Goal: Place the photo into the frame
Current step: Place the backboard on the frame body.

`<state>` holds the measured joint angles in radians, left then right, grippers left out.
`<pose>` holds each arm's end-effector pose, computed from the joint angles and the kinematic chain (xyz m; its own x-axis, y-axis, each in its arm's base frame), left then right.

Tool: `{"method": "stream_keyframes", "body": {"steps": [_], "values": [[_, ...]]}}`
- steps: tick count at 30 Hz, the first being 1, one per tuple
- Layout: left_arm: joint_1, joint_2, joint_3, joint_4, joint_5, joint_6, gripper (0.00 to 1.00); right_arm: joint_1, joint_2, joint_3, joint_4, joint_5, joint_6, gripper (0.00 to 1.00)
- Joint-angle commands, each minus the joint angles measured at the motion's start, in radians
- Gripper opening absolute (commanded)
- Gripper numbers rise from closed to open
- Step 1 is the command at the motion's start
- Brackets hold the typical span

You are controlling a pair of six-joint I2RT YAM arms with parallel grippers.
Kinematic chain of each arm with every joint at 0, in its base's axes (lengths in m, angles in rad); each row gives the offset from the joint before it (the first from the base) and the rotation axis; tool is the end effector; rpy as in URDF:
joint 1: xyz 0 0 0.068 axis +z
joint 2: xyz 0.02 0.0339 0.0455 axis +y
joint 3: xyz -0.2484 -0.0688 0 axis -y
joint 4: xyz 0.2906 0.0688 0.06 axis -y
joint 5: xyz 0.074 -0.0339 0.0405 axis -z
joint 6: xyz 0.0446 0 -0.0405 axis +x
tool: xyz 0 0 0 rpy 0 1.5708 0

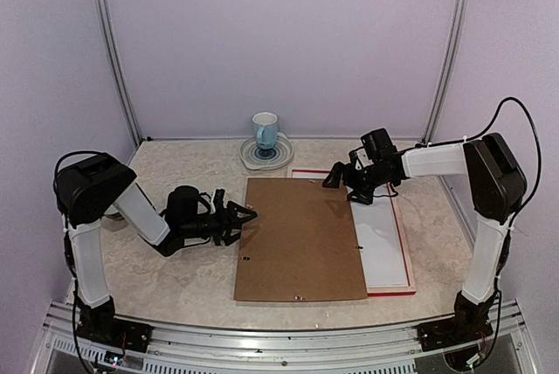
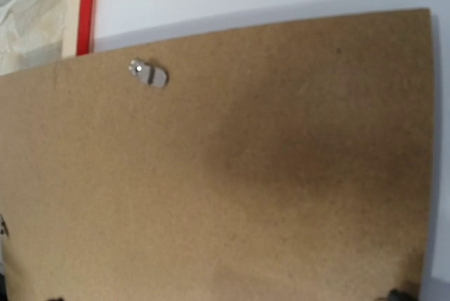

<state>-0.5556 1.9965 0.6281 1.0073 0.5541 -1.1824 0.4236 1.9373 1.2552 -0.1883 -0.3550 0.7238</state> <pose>0.2803 -0.2016 0.0276 -0.9159 -0.3578 -0.1822 0.0504 0.3477 -0.9362 0.4012 0.1979 0.1202 -0.9127 0.2696 -0.3069 0.0198 0.7796 0.6260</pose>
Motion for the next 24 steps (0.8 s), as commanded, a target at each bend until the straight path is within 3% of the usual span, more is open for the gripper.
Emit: {"method": "stream_keyframes", "body": {"steps": [1,24], "values": [[0.006,0.013,-0.017,0.040,0.012,-0.008,0.67,0.012,-0.035,-0.021,-0.020,0.000,0.000,0.99],[0.006,0.012,-0.027,0.052,0.011,-0.015,0.67,0.014,-0.077,0.023,-0.036,0.029,-0.004,0.99]]}}
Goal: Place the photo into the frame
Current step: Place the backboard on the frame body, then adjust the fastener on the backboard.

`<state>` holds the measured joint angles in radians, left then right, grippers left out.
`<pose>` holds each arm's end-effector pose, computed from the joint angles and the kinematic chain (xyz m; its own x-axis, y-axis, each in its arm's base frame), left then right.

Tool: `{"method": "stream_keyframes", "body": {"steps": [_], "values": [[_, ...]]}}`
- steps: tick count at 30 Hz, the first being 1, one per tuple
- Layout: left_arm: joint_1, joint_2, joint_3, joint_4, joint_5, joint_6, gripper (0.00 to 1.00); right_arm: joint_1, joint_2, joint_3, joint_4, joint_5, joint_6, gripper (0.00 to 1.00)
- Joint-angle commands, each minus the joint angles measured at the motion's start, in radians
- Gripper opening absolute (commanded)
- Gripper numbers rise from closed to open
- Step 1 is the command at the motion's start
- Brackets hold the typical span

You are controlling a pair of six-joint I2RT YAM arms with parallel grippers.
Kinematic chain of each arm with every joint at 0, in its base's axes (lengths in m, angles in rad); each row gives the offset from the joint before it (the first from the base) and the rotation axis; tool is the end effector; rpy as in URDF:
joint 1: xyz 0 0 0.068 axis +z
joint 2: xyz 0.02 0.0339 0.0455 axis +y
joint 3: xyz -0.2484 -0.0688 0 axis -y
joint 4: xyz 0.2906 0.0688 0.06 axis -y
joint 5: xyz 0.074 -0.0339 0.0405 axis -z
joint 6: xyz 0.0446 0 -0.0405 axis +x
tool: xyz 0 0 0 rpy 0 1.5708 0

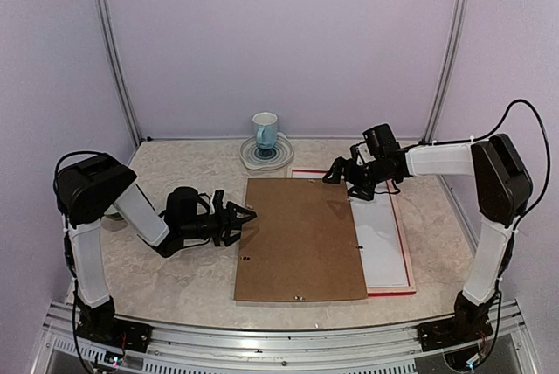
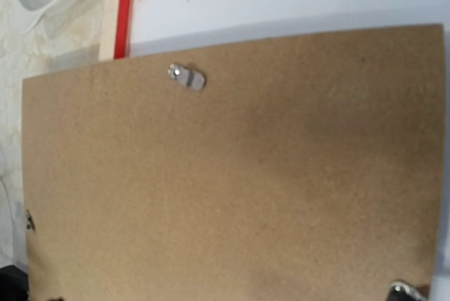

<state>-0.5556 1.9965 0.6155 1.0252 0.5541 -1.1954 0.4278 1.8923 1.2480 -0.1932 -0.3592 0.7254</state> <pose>0.2775 -0.1999 0.0267 -0.9157 -0.3628 -0.1732 0.0428 0.3404 -0.9393 0.3978 0.1986 0.1366 -0.9055 0.2697 -0.3275 -0.0023 0.7688 0.6395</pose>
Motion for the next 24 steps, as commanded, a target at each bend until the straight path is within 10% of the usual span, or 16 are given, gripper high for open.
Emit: {"method": "stream_keyframes", "body": {"steps": [1,24], "values": [[0.006,0.012,-0.015,0.035,0.011,-0.003,0.67,0.009,-0.029,0.040,-0.040,0.048,-0.009,0.99],[0.008,0.015,-0.011,0.036,0.017,-0.006,0.67,0.002,0.069,0.080,-0.086,0.082,-0.045,0.99]]}}
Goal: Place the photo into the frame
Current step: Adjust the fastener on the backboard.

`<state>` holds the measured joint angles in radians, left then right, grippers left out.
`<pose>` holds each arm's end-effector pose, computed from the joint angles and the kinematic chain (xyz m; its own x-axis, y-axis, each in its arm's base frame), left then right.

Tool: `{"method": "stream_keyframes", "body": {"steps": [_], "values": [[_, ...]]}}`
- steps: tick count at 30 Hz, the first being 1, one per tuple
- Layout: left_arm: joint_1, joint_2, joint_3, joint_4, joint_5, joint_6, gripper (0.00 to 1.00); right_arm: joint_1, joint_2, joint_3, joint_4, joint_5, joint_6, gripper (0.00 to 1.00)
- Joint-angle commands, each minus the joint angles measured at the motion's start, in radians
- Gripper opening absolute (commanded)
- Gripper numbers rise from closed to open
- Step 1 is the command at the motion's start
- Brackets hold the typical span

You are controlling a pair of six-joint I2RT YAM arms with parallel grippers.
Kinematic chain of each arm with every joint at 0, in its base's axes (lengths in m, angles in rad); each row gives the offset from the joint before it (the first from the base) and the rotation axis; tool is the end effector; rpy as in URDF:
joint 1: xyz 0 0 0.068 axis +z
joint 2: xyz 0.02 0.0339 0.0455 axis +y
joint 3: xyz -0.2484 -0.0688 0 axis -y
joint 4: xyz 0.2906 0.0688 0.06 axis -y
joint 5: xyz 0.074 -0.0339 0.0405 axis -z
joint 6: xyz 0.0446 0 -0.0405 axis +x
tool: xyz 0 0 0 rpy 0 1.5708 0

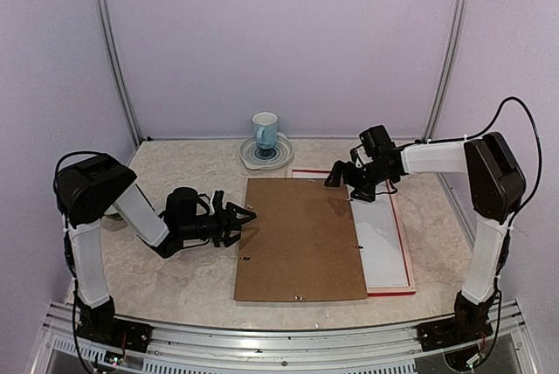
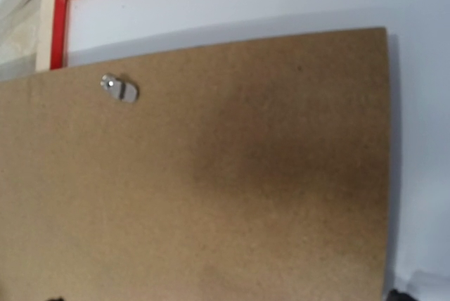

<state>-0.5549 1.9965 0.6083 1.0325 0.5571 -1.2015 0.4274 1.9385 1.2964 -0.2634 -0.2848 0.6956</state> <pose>0.2759 -0.1988 0.0259 -0.9167 -0.3630 -0.1666 0.0374 0.3373 -0.9407 0.4044 0.1980 0.1274 -0.9057 0.2633 -0.3322 0.0323 0.8243 0.5653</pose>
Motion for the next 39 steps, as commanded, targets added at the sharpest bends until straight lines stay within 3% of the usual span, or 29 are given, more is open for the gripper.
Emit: {"method": "stream_keyframes", "body": {"steps": [1,39], "values": [[0.007,0.015,-0.004,0.029,0.015,0.000,0.67,0.002,0.023,0.032,-0.014,0.006,-0.015,0.99],[0.012,0.033,0.002,0.044,0.021,-0.007,0.67,0.020,-0.056,-0.047,0.005,-0.037,-0.010,0.99]]}}
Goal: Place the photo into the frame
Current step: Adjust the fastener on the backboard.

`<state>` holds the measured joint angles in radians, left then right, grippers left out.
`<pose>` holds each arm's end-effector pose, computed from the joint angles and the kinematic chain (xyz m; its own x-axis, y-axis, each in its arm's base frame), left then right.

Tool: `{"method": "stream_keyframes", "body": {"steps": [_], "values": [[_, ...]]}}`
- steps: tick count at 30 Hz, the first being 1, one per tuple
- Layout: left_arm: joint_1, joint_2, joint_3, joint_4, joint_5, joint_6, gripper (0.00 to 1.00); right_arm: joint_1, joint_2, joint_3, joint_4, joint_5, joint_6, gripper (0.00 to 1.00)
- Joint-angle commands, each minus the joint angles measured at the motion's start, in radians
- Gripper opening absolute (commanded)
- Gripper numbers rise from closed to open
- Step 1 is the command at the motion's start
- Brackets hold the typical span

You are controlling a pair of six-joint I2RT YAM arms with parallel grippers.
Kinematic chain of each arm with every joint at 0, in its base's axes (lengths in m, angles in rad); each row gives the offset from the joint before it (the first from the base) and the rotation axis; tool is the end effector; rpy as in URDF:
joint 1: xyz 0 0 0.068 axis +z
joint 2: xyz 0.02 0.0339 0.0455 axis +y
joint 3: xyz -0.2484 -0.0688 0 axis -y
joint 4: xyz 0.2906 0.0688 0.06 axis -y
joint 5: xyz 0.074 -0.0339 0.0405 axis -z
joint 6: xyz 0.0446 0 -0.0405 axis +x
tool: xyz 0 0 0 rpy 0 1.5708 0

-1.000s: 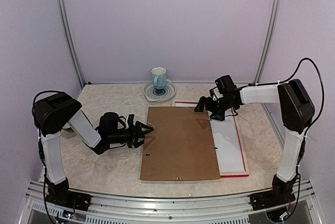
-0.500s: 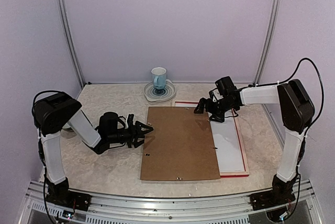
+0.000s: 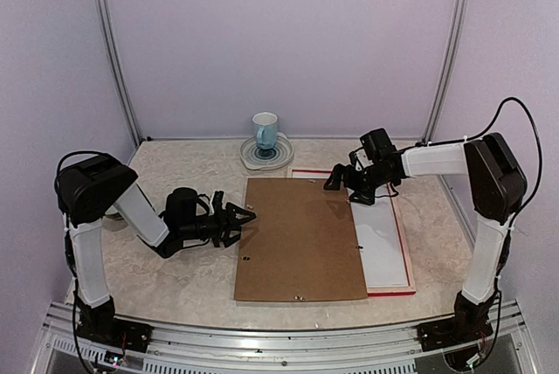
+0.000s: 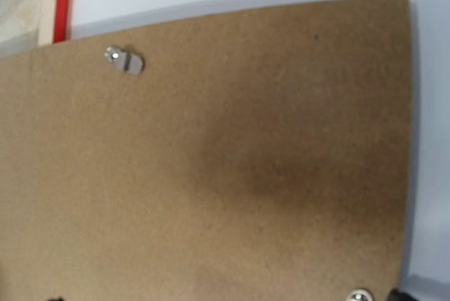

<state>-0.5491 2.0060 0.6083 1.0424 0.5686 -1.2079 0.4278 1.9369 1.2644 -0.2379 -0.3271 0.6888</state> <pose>0.2762 -0.1972 0.0240 -0.9191 -0.3612 -0.1577 0.0316 0.3314 -0.9430 0.3989 0.1976 0.1196 -0.9184 0.2427 -0.3123 0.0150 0.8103 0.5858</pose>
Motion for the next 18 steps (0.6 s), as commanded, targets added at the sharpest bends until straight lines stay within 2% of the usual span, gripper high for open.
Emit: {"method": "stream_keyframes", "body": {"steps": [1,10,18], "values": [[0.006,0.025,0.001,0.037,0.010,-0.002,0.67,0.021,-0.064,-0.017,-0.023,0.007,-0.002,0.99],[0.006,0.037,-0.001,0.056,0.014,-0.013,0.67,0.029,-0.126,-0.044,-0.046,0.017,-0.009,0.99],[0.010,0.030,-0.004,0.057,0.016,-0.012,0.67,0.040,-0.217,-0.124,-0.148,0.093,-0.040,0.99]]}}
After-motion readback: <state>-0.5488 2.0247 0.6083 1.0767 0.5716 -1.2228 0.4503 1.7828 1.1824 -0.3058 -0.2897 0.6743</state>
